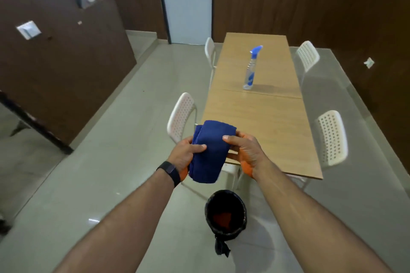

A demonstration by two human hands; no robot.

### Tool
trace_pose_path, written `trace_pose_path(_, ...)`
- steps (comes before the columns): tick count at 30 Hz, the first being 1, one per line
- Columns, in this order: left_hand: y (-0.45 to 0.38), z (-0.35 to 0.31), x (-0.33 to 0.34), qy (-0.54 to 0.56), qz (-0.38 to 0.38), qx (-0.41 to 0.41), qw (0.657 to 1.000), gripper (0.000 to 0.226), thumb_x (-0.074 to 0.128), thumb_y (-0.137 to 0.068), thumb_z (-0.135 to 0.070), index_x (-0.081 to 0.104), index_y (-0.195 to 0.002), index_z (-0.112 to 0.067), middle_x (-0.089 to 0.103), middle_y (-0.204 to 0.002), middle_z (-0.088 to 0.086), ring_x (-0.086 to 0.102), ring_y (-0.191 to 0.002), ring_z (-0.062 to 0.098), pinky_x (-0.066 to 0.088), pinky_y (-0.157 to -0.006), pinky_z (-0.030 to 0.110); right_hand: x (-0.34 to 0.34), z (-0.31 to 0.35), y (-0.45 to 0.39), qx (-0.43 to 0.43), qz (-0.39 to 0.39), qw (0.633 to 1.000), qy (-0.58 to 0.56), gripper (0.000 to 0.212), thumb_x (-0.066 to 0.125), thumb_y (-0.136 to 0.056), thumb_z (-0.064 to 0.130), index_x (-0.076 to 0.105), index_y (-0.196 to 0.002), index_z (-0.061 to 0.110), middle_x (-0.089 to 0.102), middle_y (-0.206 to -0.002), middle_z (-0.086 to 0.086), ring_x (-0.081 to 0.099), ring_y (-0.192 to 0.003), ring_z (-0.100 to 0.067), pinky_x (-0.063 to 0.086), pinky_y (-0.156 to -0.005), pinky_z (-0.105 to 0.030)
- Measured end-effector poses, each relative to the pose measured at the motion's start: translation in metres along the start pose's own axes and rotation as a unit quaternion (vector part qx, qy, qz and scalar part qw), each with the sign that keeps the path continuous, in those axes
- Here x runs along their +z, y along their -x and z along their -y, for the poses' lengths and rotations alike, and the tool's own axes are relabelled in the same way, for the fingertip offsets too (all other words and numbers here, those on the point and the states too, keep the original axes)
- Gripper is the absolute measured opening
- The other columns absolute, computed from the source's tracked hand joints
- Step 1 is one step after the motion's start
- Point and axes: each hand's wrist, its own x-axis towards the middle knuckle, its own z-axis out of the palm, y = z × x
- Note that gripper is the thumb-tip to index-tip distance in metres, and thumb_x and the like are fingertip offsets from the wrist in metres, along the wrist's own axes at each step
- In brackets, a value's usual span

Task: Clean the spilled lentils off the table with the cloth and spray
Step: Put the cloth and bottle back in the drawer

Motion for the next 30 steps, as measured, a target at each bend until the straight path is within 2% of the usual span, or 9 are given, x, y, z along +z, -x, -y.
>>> trace_pose_path(3, -0.009, -0.014, -0.045, 0.037, -0.016, 0.003, 0.999, 0.036, 0.06, -0.094, 0.005, 0.066, -0.126, -0.01, 0.074, -0.123, 0.015, 0.068, -0.118, 0.036, 0.057, -0.096, 0.049, 0.051, -0.021, -0.019, 0.06, 0.031, 0.997, 0.029, 0.032, 0.073, -0.09, 0.013, 0.073, -0.122, 0.009, 0.078, -0.112, -0.011, 0.073, -0.101, -0.031, 0.058, -0.091, -0.049)
trace_pose_path(7, -0.024, -0.027, -0.09, 0.026, -0.042, -0.023, 0.999, 0.029, 0.06, -0.096, 0.0, 0.069, -0.119, -0.016, 0.076, -0.118, 0.011, 0.07, -0.115, 0.031, 0.055, -0.104, 0.053, 0.097, -0.035, -0.049, 0.088, 0.03, 0.993, 0.073, 0.028, 0.071, -0.089, 0.006, 0.074, -0.117, 0.01, 0.079, -0.109, -0.011, 0.074, -0.094, -0.026, 0.061, -0.077, -0.04)
trace_pose_path(9, -0.04, -0.038, -0.116, -0.002, -0.055, -0.033, 0.998, 0.031, 0.061, -0.096, -0.002, 0.069, -0.123, -0.015, 0.077, -0.116, 0.008, 0.071, -0.112, 0.029, 0.058, -0.098, 0.051, 0.118, -0.032, -0.073, 0.089, 0.026, 0.991, 0.093, 0.029, 0.068, -0.09, 0.001, 0.072, -0.117, 0.01, 0.079, -0.105, -0.01, 0.075, -0.093, -0.026, 0.059, -0.07, -0.035)
trace_pose_path(11, -0.056, -0.047, -0.136, -0.029, -0.066, -0.035, 0.997, 0.039, 0.061, -0.093, 0.0, 0.067, -0.128, -0.016, 0.076, -0.117, 0.005, 0.07, -0.111, 0.028, 0.062, -0.085, 0.046, 0.134, -0.026, -0.094, 0.084, 0.034, 0.99, 0.106, 0.032, 0.068, -0.09, -0.001, 0.07, -0.119, 0.014, 0.079, -0.106, -0.008, 0.076, -0.095, -0.027, 0.06, -0.068, -0.035)
trace_pose_path(17, -0.132, -0.091, -0.194, -0.04, -0.052, 0.01, 0.998, 0.044, 0.06, -0.091, 0.013, 0.073, -0.119, -0.017, 0.079, -0.11, 0.004, 0.074, -0.101, 0.027, 0.06, -0.067, 0.035, 0.178, -0.001, -0.181, 0.008, 0.042, 0.993, 0.106, 0.045, 0.065, -0.088, -0.011, 0.072, -0.121, 0.02, 0.078, -0.111, -0.007, 0.076, -0.102, -0.029, 0.064, -0.074, -0.041)
trace_pose_path(19, -0.167, -0.116, -0.21, -0.03, -0.05, 0.041, 0.997, 0.036, 0.058, -0.093, 0.014, 0.078, -0.102, -0.014, 0.079, -0.102, 0.006, 0.074, -0.097, 0.027, 0.06, -0.067, 0.034, 0.192, 0.013, -0.219, -0.032, 0.039, 0.995, 0.086, 0.038, 0.065, -0.09, -0.013, 0.077, -0.115, 0.014, 0.078, -0.115, -0.007, 0.074, -0.106, -0.031, 0.063, -0.073, -0.04)
trace_pose_path(22, -0.208, -0.15, -0.224, -0.046, -0.042, 0.059, 0.996, 0.05, 0.047, -0.088, 0.022, 0.082, -0.078, -0.012, 0.079, -0.103, 0.01, 0.074, -0.093, 0.028, 0.059, -0.066, 0.034, 0.207, 0.036, -0.264, -0.055, 0.039, 0.994, 0.081, 0.034, 0.058, -0.088, -0.021, 0.08, -0.095, 0.004, 0.078, -0.115, -0.007, 0.072, -0.111, -0.03, 0.065, -0.077, -0.043)
trace_pose_path(26, -0.269, -0.195, -0.242, -0.079, -0.058, 0.058, 0.993, 0.051, 0.036, -0.082, 0.022, 0.078, -0.085, -0.006, 0.079, -0.096, 0.011, 0.074, -0.08, 0.023, 0.057, -0.058, 0.033, 0.23, 0.067, -0.335, -0.064, 0.023, 0.994, 0.089, 0.041, 0.047, -0.082, -0.029, 0.077, -0.086, -0.001, 0.08, -0.107, -0.009, 0.075, -0.105, -0.029, 0.064, -0.087, -0.047)
trace_pose_path(30, -0.331, -0.227, -0.269, -0.067, -0.046, 0.029, 0.996, 0.041, 0.042, -0.084, 0.011, 0.079, -0.088, -0.007, 0.077, -0.096, 0.015, 0.071, -0.084, 0.029, 0.057, -0.066, 0.036, 0.252, 0.081, -0.402, -0.038, 0.013, 0.997, 0.073, 0.04, 0.044, -0.081, -0.026, 0.076, -0.089, -0.004, 0.08, -0.104, -0.013, 0.077, -0.099, -0.03, 0.064, -0.086, -0.041)
